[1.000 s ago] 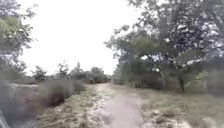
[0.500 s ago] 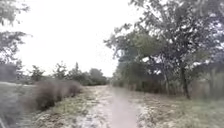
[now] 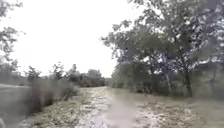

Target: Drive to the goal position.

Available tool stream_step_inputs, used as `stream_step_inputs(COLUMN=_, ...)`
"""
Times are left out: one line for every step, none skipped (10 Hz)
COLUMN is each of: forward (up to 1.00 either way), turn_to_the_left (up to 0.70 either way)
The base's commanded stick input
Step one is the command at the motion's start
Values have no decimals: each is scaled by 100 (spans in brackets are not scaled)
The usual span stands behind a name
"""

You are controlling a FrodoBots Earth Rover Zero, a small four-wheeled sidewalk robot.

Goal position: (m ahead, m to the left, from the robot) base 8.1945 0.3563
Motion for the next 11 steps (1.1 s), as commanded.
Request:
stream_step_inputs(forward=85, turn_to_the_left=0)
stream_step_inputs(forward=85, turn_to_the_left=0)
stream_step_inputs(forward=85, turn_to_the_left=0)
stream_step_inputs(forward=85, turn_to_the_left=0)
stream_step_inputs(forward=85, turn_to_the_left=0)
stream_step_inputs(forward=85, turn_to_the_left=0)
stream_step_inputs(forward=85, turn_to_the_left=0)
stream_step_inputs(forward=85, turn_to_the_left=0)
stream_step_inputs(forward=85, turn_to_the_left=0)
stream_step_inputs(forward=85, turn_to_the_left=34)
stream_step_inputs(forward=85, turn_to_the_left=33)
